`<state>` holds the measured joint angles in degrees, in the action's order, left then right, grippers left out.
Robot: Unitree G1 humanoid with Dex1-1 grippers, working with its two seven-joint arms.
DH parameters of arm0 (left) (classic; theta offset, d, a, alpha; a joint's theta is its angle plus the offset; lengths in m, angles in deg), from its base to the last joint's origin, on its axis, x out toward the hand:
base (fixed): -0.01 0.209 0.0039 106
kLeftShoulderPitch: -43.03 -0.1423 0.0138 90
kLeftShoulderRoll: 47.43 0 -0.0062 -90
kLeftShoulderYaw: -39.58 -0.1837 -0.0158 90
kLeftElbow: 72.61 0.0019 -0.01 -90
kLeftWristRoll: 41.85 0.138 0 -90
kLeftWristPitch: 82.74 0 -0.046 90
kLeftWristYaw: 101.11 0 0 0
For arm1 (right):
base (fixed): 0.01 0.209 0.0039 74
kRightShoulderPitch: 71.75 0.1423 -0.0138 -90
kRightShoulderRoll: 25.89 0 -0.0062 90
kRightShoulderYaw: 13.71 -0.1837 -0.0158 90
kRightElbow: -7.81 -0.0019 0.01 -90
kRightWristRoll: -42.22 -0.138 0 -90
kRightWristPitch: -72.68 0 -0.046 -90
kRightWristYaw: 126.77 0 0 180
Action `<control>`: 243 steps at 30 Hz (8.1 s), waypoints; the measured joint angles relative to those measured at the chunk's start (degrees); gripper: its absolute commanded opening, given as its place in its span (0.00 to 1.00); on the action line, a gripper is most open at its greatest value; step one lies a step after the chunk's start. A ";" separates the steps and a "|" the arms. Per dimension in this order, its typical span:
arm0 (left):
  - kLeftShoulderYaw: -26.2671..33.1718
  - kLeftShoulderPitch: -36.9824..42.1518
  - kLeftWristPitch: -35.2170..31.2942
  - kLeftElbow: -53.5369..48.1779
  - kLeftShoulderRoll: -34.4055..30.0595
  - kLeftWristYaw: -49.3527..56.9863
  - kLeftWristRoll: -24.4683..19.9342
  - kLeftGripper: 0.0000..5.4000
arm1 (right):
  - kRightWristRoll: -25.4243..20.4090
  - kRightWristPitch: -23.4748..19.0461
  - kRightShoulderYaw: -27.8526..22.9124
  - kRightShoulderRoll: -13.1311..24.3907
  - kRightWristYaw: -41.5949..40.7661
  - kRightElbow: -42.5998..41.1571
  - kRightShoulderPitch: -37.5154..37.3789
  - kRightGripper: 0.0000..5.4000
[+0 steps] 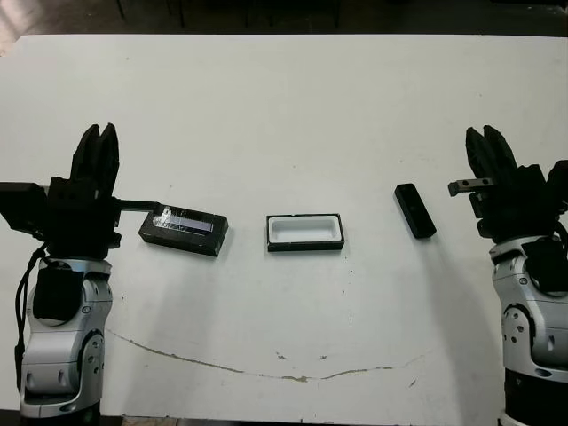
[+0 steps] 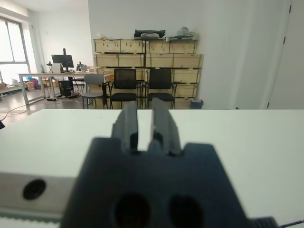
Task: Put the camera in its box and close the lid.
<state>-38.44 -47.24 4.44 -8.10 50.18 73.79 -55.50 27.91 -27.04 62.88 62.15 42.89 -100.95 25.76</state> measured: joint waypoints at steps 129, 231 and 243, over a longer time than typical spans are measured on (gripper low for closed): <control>-1.91 -4.13 0.66 -1.00 0.75 -1.51 0.27 0.00 | -0.85 -38.44 5.12 -0.08 1.64 -7.72 -3.96 0.01; -3.04 -4.89 -4.48 -4.56 2.03 1.13 2.48 0.00 | 3.20 -11.93 31.47 17.81 -58.90 23.91 27.28 0.01; -3.06 -5.57 -4.45 -4.56 2.26 1.14 2.48 0.00 | 2.36 -16.08 31.45 16.28 -58.95 23.87 27.29 0.01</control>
<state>-41.51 -52.81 0.00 -12.66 52.45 74.92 -53.02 30.27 -43.12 94.33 78.43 -16.06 -77.08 53.04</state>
